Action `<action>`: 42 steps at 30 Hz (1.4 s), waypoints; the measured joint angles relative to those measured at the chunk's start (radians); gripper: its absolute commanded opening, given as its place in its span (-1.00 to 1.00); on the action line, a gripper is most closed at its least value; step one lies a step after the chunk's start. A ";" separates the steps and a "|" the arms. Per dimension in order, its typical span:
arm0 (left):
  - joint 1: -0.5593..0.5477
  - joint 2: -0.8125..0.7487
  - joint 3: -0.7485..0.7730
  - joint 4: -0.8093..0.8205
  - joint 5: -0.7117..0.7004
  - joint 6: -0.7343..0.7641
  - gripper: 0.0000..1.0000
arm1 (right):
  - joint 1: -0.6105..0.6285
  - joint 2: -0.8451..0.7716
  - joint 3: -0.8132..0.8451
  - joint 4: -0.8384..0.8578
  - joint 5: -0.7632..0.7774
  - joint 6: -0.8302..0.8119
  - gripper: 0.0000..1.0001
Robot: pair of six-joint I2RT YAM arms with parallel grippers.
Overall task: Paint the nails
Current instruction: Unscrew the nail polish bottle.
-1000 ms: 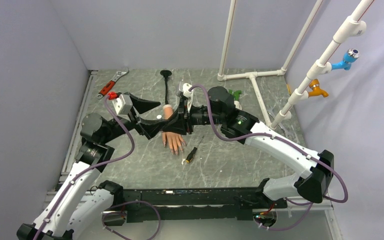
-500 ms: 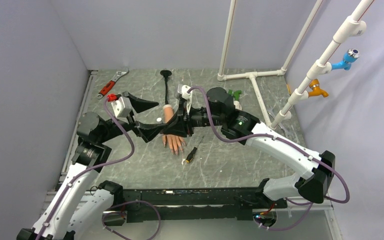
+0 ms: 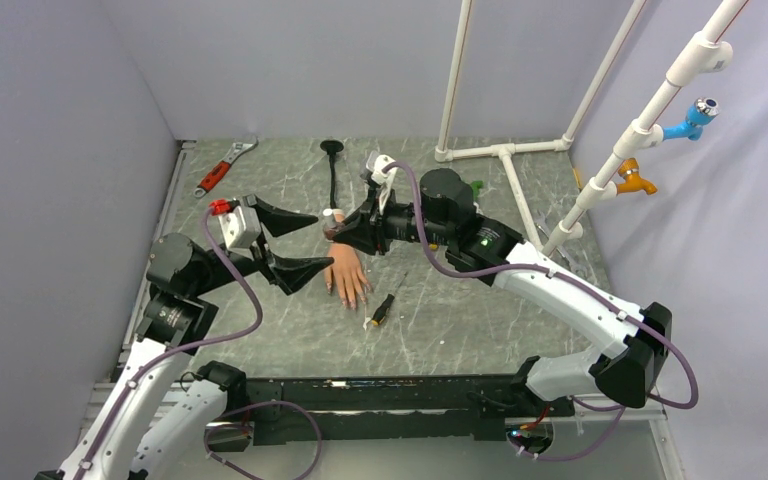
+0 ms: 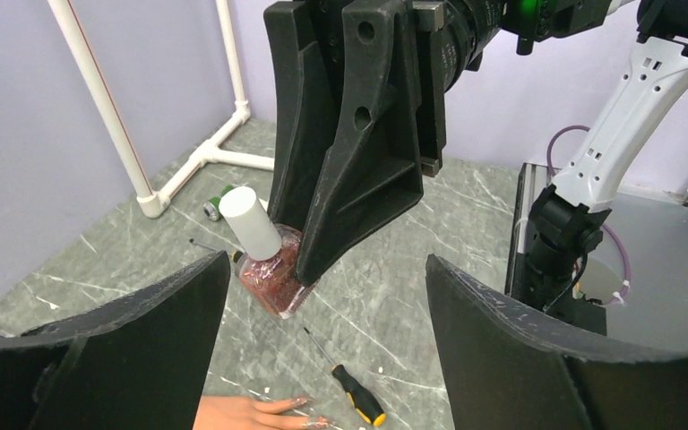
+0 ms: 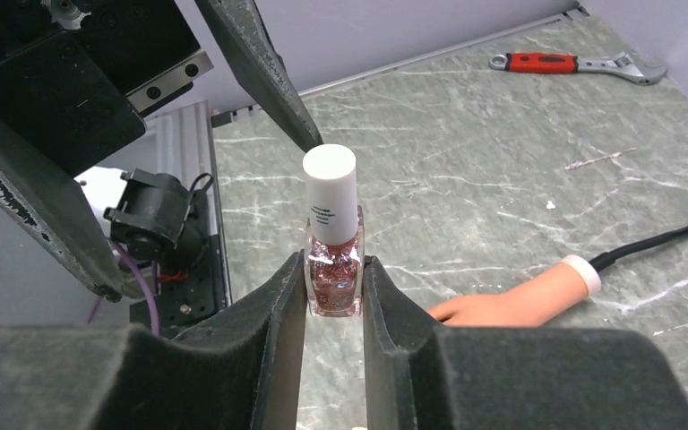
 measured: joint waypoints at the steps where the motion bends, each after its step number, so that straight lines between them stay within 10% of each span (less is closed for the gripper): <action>1: 0.000 -0.003 0.000 -0.012 -0.005 0.006 0.60 | 0.000 0.000 0.000 0.000 0.000 -0.003 -1.00; 42: 0.055 0.143 -0.008 0.338 0.368 -0.241 -0.11 | -0.021 -0.010 -0.023 -0.050 -0.360 -0.124 -1.00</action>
